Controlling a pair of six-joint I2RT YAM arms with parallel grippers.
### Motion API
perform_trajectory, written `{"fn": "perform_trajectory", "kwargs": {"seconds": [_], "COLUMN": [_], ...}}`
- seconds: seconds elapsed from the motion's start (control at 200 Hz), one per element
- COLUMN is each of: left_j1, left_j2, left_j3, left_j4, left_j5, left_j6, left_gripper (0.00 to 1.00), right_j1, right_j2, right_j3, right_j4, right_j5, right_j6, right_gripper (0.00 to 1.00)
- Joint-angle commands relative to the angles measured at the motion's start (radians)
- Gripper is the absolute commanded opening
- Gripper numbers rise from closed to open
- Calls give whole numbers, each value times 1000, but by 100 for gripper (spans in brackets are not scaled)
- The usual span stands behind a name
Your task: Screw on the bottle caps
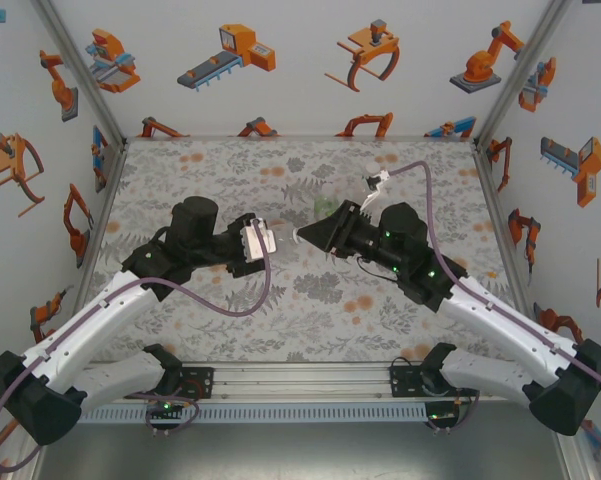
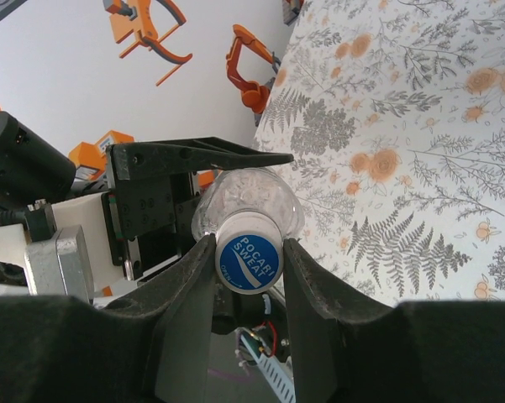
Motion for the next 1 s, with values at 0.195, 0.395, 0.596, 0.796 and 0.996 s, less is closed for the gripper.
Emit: {"fn": "perform_trajectory", "kwargs": {"seconds": [0.195, 0.395, 0.596, 0.796, 0.996], "left_j1": [-20, -19, -18, -19, -18], "left_j2": [-3, -3, -6, -10, -16], "left_j3": [23, 23, 25, 24, 24], "left_j4": [120, 120, 119, 114, 103], "left_j5": [94, 93, 94, 102, 147], "left_j6": [-29, -25, -26, -20, -5], "left_gripper": [0, 0, 0, 0, 0], "right_j1": [10, 11, 11, 10, 11], "right_j2": [-26, -35, -59, -128, -195], "right_j3": [32, 42, 77, 111, 119], "right_j4": [-51, -50, -112, -208, -211], "right_j5": [-21, -38, -44, 2, -28], "right_j6": [-25, -55, -142, -347, -688], "right_gripper": [39, 50, 57, 62, 63]}}
